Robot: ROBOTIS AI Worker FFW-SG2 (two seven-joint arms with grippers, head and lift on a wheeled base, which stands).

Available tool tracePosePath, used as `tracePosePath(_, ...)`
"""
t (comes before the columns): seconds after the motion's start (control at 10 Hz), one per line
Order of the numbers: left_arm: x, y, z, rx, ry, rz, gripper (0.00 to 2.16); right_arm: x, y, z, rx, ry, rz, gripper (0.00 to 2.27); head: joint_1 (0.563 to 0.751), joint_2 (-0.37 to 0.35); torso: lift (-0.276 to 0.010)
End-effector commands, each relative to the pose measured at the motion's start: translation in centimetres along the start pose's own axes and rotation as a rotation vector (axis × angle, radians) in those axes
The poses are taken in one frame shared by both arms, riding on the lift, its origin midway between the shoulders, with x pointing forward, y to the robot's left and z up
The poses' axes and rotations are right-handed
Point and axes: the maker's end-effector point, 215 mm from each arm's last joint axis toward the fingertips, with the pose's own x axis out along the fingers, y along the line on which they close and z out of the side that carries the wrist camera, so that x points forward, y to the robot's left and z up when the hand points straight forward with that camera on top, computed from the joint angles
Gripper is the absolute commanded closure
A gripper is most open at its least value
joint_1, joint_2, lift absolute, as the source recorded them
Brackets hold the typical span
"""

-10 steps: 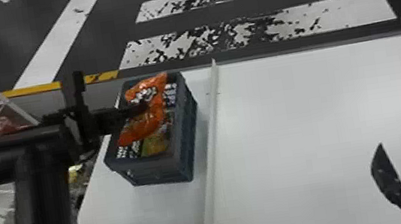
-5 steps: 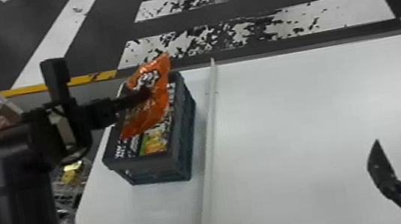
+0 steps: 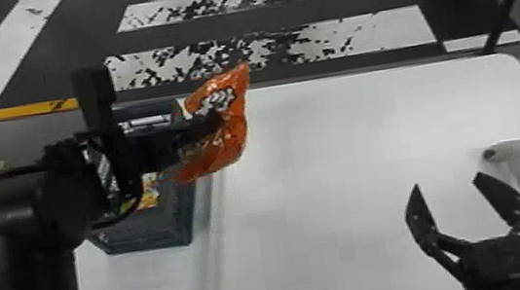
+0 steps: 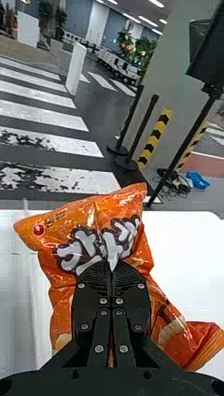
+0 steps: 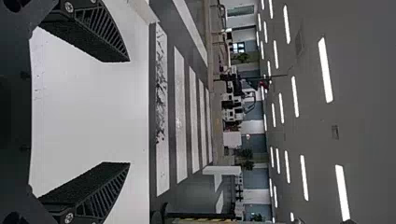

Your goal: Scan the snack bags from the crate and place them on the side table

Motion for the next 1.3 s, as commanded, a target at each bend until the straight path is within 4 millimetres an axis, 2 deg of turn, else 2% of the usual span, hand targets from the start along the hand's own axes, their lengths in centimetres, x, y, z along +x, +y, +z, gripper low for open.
tracePosePath(0.0, 3.0, -5.1, -0.8, 0.02, 0.003, -0.062, 2.14, -0.2, 0.0, 0.1, 0.001, -0.005, -0.001, 0.09, 0.695, 0.056, -0.05)
tracePosePath(0.2, 7.2, -10.0, -3.2, 0.053, 0.001, -0.108, 2.14, -0.3, -0.2, 0.3, -0.001, -0.008, -0.006, 0.09, 0.695, -0.024, -0.05)
tracePosePath(0.4, 10.6, -13.1, -6.7, 0.057, 0.029, -0.118, 2.14, -0.3, -0.3, 0.7, -0.002, -0.014, -0.007, 0.09, 0.695, -0.117, -0.05)
tracePosePath(0.6, 12.9, -15.9, -9.7, 0.06, 0.052, -0.134, 2.14, -0.3, -0.3, 0.9, -0.003, -0.017, -0.008, 0.09, 0.695, -0.17, -0.05)
tracePosePath(0.7, 13.4, -16.7, -11.2, 0.063, 0.071, -0.136, 2.14, -0.4, -0.3, 0.9, -0.003, -0.017, -0.008, 0.09, 0.695, -0.202, -0.05)
tracePosePath(0.8, 13.9, -17.2, -12.3, 0.065, 0.076, -0.122, 2.04, -0.4, -0.3, 1.0, -0.002, -0.019, -0.006, 0.09, 0.695, -0.228, -0.05)
tracePosePath(0.9, 14.5, -17.7, -12.3, 0.057, 0.04, -0.123, 1.31, -0.4, -0.2, 1.1, -0.001, -0.02, -0.006, 0.09, 0.695, -0.236, -0.05)
tracePosePath(1.0, 14.8, -17.7, -12.7, 0.044, 0.027, -0.116, 0.0, -0.5, -0.1, 1.0, 0.001, -0.018, -0.005, 0.09, 0.695, -0.246, -0.05)
tracePosePath(1.2, 14.9, -17.6, -12.7, 0.041, 0.01, -0.111, 0.02, -0.7, -0.1, 0.9, 0.003, -0.015, -0.006, 0.09, 0.695, -0.258, -0.05)
